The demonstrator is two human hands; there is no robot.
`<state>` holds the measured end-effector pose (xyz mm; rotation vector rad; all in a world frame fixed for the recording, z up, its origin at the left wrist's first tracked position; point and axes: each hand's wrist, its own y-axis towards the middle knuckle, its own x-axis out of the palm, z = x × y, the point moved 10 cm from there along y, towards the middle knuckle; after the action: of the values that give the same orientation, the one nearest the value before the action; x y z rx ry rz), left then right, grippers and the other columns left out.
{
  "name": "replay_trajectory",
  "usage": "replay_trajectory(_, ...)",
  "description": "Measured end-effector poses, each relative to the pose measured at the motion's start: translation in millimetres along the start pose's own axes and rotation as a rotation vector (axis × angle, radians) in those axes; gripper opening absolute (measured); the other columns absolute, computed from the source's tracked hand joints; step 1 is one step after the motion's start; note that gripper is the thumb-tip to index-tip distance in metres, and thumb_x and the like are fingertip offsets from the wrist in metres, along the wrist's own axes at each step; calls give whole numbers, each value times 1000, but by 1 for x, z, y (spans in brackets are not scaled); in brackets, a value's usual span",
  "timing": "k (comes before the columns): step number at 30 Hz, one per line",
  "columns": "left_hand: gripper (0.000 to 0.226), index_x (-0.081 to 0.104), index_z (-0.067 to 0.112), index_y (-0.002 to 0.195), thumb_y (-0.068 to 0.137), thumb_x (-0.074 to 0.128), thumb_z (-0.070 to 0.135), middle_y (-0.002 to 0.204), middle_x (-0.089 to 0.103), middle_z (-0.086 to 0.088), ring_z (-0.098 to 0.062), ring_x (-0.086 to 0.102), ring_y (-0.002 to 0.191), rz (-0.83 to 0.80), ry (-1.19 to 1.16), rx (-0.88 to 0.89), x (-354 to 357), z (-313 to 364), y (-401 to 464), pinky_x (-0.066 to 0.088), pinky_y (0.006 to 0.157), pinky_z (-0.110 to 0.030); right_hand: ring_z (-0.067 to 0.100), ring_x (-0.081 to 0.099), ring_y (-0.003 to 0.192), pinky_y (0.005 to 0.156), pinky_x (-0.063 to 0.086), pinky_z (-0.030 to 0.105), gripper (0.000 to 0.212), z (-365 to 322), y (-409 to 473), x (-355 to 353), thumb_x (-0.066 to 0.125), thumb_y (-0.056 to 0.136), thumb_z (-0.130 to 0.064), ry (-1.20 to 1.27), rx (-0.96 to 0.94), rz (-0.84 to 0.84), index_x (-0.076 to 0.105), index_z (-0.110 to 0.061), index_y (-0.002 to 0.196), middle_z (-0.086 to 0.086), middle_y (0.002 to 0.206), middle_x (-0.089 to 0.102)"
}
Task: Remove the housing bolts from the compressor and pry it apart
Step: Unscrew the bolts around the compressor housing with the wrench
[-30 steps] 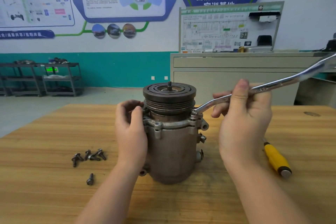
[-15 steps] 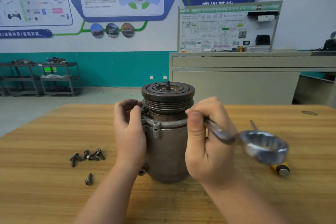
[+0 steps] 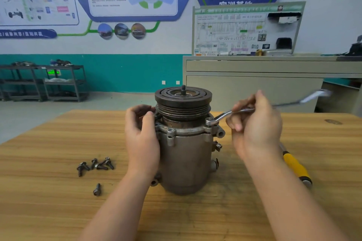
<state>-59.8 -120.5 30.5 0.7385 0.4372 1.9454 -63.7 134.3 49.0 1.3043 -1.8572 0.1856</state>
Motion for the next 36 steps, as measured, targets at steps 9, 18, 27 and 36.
replay_trajectory(9, 16, 56, 19, 96, 98, 45, 8, 90, 60, 3, 7, 57, 76, 0, 0, 10, 0, 2, 0, 45, 67, -8, 6, 39, 30, 35, 34, 14, 27, 21, 5, -24, 48, 101, -25, 165, 186, 211, 44, -13, 77, 0, 44, 56)
replay_trajectory(18, 17, 56, 19, 95, 98, 45, 7, 91, 60, 2, 5, 58, 77, -6, -6, 14, 1, 2, 0, 46, 69, -10, 11, 47, 31, 38, 37, 18, 42, -29, -24, 1, 56, 95, -39, -133, -276, 82, 58, -25, 56, 5, 54, 66)
replay_trajectory(27, 12, 56, 19, 97, 95, 46, 13, 94, 61, 1, -1, 59, 83, -6, -7, 20, -1, -1, 1, 48, 74, -14, 15, 54, 43, 44, 38, 23, 53, -65, -97, 49, 45, 98, -41, -612, -1043, -185, 55, -5, 61, 9, 48, 56)
replay_trajectory(36, 10, 56, 14, 98, 94, 47, 13, 91, 61, 1, 4, 58, 78, -15, -41, 16, 1, -2, 1, 46, 69, -10, 9, 43, 30, 35, 37, 18, 25, 0, 6, 6, 45, 102, -24, -227, 6, -37, 48, -9, 82, -3, 47, 60)
